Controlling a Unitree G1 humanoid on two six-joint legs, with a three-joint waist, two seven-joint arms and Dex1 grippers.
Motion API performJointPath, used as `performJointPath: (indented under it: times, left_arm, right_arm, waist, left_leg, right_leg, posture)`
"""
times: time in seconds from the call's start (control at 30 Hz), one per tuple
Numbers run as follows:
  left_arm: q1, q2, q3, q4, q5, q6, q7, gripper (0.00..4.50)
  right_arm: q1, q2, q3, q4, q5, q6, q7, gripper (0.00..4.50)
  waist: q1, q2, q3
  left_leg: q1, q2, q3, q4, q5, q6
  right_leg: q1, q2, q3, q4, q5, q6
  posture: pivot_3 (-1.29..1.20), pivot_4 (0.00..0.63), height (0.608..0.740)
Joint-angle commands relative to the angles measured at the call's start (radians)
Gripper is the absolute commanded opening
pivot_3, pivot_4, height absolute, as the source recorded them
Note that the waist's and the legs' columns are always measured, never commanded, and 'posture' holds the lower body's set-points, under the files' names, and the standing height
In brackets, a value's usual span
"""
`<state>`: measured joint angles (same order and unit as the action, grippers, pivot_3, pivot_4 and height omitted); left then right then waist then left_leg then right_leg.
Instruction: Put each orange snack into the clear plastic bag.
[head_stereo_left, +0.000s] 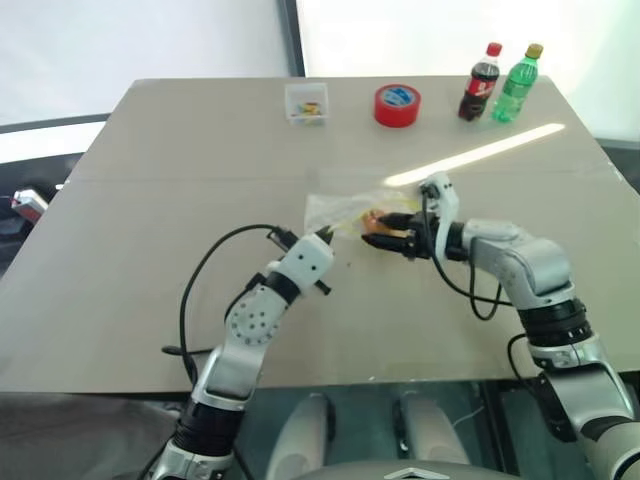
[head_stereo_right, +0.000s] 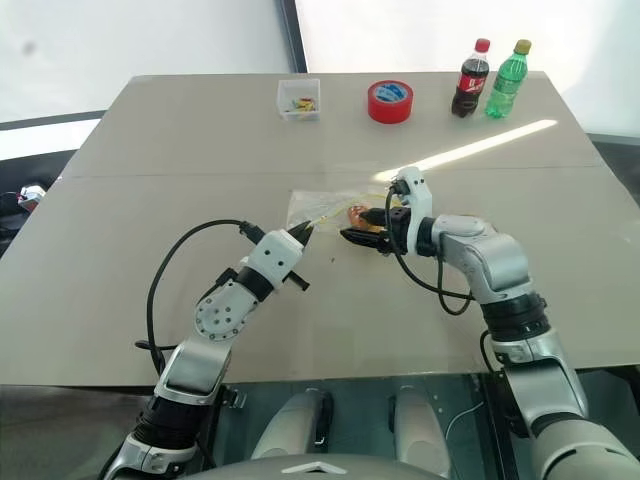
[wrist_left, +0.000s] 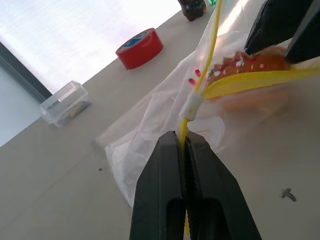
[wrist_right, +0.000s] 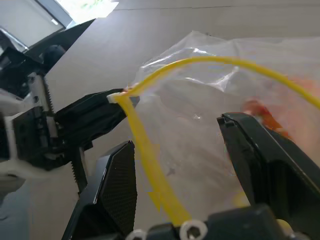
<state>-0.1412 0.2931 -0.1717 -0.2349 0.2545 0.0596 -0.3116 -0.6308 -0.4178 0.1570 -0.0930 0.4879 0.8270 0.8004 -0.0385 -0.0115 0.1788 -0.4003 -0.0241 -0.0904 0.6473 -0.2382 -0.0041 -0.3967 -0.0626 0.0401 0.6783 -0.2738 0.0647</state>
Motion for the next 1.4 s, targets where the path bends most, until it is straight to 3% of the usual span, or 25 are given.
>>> performJointPath:
  times: [0.03, 0.33, 0.47, 0.5, 1.1, 1.4]
  left_arm:
    - [-0.011, -0.006, -0.013, -0.018, -0.003, -0.012, -0.001, 0.0]
    - [-0.024, -0.004, -0.014, -0.005, -0.005, -0.011, 0.003, 0.0]
    - [-0.025, -0.004, -0.013, -0.005, -0.003, -0.011, 0.006, 0.0]
    - [-0.026, -0.003, -0.013, -0.005, -0.003, -0.011, 0.006, 0.0]
    - [-0.024, -0.002, -0.018, 0.001, 0.002, -0.017, 0.009, 0.0]
    - [0.016, 0.014, 0.018, -0.029, 0.01, 0.002, 0.03, 0.0]
  right_arm:
    - [0.021, -0.009, 0.007, -0.059, 0.021, -0.032, 0.054, 3.09]
    - [0.04, 0.053, -0.005, 0.046, -0.097, -0.312, 0.02, 3.09]
    - [0.046, 0.037, -0.003, 0.073, -0.101, -0.308, 0.041, 4.4]
    - [0.047, 0.036, -0.003, 0.073, -0.099, -0.297, 0.041, 4.46]
    - [0.114, -0.04, -0.097, -0.071, 0.044, -0.162, 0.086, 4.46]
    - [0.182, -0.127, -0.34, -0.093, 0.104, -0.114, -0.034, 4.46]
  waist:
    - [0.0, 0.0, 0.0]
    - [0.001, 0.0, 0.0]
    - [0.004, 0.0, 0.0]
    - [0.004, 0.0, 0.0]
    - [0.005, 0.0, 0.0]
    - [0.013, 0.0, 0.0]
  left_leg:
    - [0.0, 0.0, 0.0, 0.0, 0.0, 0.0]
    - [0.0, 0.0, 0.0, 0.001, 0.0, 0.0]
    - [0.0, 0.0, 0.0, 0.001, 0.0, 0.0]
    - [0.0, 0.0, 0.0, 0.001, 0.0, 0.0]
    - [0.0, 0.0, 0.0, 0.001, 0.0, 0.0]
    - [0.0, 0.0, 0.0, 0.001, 0.0, 0.0]
  right_leg:
    - [0.0, 0.0, 0.0, 0.0, 0.0, 0.0]
    - [0.0, 0.0, 0.0, 0.0, 0.0, 0.0]
    - [0.0, 0.0, 0.0, 0.0, 0.0, 0.0]
    - [0.0, 0.0, 0.0, 0.0, 0.0, 0.0]
    - [0.001, 0.0, 0.0, 0.0, 0.0, 0.0]
    - [0.001, 0.0, 0.0, 0.0, 0.0, 0.0]
  posture:
    - [0.0, 0.15, 0.74]
    - [0.0, 0.15, 0.74]
    - [0.0, 0.15, 0.74]
    - [0.0, 0.15, 0.74]
    - [0.0, 0.15, 0.74]
    - [0.0, 0.15, 0.74]
